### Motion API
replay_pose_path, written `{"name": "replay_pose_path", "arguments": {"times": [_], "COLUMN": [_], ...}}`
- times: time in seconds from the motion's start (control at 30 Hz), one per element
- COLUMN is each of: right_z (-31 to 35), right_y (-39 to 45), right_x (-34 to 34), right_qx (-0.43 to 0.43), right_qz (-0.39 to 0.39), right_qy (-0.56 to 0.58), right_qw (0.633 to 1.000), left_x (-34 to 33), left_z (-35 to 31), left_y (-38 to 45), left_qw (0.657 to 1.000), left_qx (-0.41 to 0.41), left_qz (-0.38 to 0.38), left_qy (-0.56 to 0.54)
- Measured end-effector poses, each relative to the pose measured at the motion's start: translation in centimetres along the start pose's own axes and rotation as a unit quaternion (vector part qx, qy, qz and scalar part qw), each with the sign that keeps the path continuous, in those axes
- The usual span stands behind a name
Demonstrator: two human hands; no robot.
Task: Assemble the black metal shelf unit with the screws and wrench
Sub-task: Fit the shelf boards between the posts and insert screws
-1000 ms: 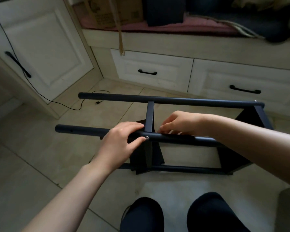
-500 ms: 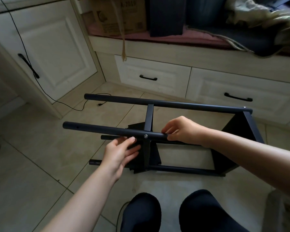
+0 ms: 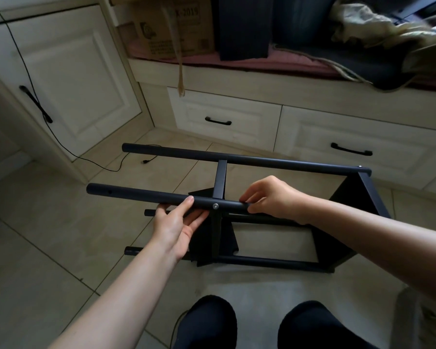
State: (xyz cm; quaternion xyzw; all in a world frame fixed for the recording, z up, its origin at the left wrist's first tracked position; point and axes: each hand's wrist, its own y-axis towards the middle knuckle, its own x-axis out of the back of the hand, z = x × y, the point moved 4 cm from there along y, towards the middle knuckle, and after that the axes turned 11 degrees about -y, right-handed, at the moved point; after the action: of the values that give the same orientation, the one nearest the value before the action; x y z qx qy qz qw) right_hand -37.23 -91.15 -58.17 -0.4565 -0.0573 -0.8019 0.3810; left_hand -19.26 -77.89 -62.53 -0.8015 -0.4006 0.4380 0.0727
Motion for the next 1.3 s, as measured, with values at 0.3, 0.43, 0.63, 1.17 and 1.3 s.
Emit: {"name": "replay_pose_path", "arguments": {"times": [0.3,0.43,0.63,1.17,1.3], "right_z": [0.4,0.6,0.7,-2.3,-4.7], "right_y": [-1.9,-3.1,-5.9,-18.0,-20.5], "right_x": [2.5,4.2,6.5,6.6,7.0], "right_qx": [-0.002,-0.001,0.004,-0.07,-0.143], "right_qz": [-0.003,-0.018,-0.065,-0.15,-0.079], "right_qy": [0.023,0.011,-0.026,0.158,0.041], "right_qw": [1.0,1.0,0.998,0.974,0.986], "left_x": [-2.8,-5.3,-9.6,-20.6,-20.3], "left_z": [-1.0,-1.9,-2.4,0.1,0.3], "left_y": [-0.9,-1.3,-2.8,-13.3,-15.4], "left_qw": [0.997,0.993,0.983,0.86,0.823], "left_qx": [-0.026,-0.033,-0.043,-0.074,-0.082], "left_qz": [0.059,0.089,0.133,0.327,0.383], "left_qy": [0.043,0.074,0.122,0.384,0.411]}}
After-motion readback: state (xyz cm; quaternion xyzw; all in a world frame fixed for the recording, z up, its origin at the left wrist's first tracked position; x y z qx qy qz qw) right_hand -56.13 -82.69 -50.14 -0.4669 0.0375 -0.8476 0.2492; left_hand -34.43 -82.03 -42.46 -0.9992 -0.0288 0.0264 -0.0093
